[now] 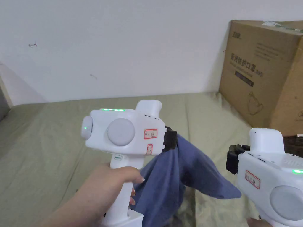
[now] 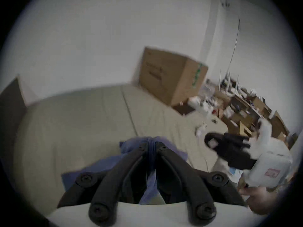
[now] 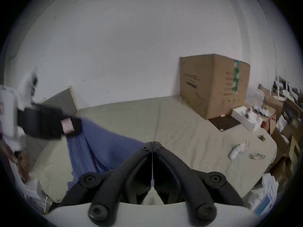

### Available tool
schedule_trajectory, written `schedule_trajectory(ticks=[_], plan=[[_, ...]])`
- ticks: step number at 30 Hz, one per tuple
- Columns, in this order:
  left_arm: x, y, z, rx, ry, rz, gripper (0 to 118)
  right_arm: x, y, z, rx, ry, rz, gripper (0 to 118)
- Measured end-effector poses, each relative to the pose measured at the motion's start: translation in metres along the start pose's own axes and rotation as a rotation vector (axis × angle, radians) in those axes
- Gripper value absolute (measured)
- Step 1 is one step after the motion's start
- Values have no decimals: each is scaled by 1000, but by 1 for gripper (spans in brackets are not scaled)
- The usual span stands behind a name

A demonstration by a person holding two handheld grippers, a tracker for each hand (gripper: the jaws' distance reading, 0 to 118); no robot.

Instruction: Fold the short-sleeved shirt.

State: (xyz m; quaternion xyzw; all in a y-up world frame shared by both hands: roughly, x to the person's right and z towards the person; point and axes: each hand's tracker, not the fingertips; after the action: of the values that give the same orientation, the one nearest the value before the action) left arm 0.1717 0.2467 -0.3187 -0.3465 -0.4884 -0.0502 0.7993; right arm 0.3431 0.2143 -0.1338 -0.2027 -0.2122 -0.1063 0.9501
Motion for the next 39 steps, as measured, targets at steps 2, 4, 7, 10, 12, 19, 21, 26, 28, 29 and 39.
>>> schedule_trajectory(ticks=[2,4,7,10,12,19,21,26,28,29,39], plan=[[-10,-13,-45,-169,9,77,7,8,-9,-8,-45,-2,5,0],[-20,-40,-81,-301,23,138,7,9,-21,-18,-83,-49,36,0],[-32,-72,-111,-381,57,185,8,4,-37,-34,-147,-100,75,0],[-44,-90,-122,-410,66,249,91,3,-48,-47,-203,-79,64,0],[-55,-96,-125,-465,-1,316,117,4,-50,-51,-219,-53,40,0],[-77,-68,-67,-269,30,332,112,-1,-41,-48,-198,-33,38,0],[-82,-61,-37,-194,73,305,101,-4,-38,-46,-185,-26,44,0],[-91,-89,44,-28,201,255,1,-11,-36,-41,-156,-29,41,0],[-96,-115,69,31,227,272,0,-13,-37,-41,-156,-18,24,0],[-98,-126,78,36,209,284,0,-14,-38,-41,-156,-11,19,0],[-180,-136,73,-92,366,420,47,-30,-48,-53,-194,18,58,0]])
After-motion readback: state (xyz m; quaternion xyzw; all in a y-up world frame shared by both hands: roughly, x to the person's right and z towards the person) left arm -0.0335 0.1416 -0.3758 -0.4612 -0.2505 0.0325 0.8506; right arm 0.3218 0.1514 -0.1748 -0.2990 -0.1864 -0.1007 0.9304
